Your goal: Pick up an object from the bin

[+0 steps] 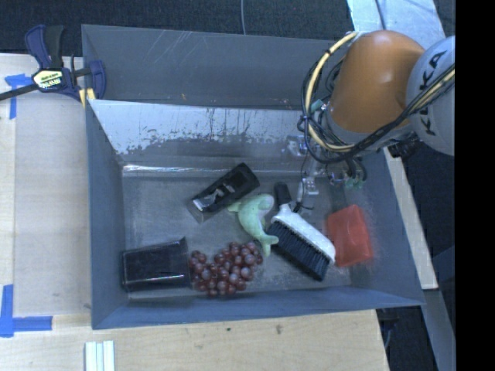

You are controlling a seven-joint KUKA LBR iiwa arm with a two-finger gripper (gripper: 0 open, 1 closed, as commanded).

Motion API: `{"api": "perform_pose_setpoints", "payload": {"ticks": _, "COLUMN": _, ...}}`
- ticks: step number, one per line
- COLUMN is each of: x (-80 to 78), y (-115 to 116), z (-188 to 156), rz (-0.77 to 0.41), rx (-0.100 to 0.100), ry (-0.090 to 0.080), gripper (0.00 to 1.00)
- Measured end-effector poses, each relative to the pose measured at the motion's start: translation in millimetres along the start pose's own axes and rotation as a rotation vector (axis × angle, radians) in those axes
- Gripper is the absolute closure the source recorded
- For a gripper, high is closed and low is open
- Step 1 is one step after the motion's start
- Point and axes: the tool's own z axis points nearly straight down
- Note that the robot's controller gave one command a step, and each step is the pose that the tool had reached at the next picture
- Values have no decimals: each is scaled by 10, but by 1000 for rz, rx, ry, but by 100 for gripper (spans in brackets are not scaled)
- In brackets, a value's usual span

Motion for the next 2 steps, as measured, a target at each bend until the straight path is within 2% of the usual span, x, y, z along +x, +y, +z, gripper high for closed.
{"api": "perform_pose_setpoints", "payload": {"ticks": 1, "x": 0, "y": 0, "z": 0, "rz": 0, "rx": 0, "ry": 0, "gripper": 0}}
{"api": "perform_pose_setpoints", "payload": {"ticks": 2, "x": -125, "y": 233, "z": 435, "rz": -41, "rx": 2, "ry": -10, "gripper": 0}}
